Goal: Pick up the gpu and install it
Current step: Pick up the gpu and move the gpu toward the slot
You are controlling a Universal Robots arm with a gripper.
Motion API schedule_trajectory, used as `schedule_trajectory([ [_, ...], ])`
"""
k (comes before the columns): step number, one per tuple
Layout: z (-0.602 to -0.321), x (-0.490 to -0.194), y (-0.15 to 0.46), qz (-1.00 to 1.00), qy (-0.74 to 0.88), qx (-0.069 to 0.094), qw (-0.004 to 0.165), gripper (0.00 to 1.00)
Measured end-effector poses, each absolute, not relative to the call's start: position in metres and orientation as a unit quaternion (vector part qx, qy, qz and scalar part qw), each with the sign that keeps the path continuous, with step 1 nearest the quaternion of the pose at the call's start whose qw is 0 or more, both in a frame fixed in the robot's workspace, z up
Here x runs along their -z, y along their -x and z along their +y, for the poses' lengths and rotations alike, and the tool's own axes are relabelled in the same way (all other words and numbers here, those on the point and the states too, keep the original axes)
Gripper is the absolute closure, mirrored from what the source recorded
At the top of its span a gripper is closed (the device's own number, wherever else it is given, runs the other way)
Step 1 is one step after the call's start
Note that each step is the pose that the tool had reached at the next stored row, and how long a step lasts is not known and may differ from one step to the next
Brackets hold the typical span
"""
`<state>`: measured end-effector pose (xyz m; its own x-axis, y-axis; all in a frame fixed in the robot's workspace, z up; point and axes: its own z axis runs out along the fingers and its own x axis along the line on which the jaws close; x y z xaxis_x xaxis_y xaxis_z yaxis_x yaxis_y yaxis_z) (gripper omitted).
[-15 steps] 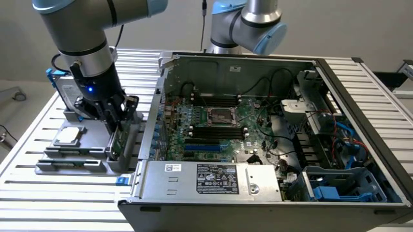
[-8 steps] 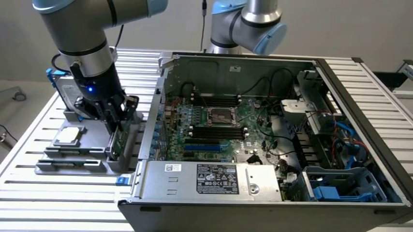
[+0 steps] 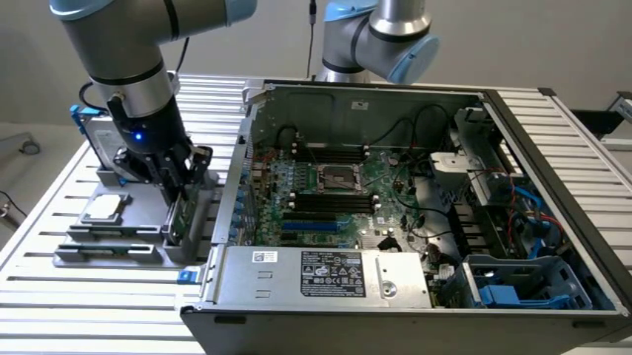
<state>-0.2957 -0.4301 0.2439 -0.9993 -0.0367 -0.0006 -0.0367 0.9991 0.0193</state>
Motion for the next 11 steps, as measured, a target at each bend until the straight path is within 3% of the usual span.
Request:
schedule_trajectory([
  [11, -0.430, -0.286, 0.296, 1.000, 0.018, -0.010, 0.000, 0.73],
])
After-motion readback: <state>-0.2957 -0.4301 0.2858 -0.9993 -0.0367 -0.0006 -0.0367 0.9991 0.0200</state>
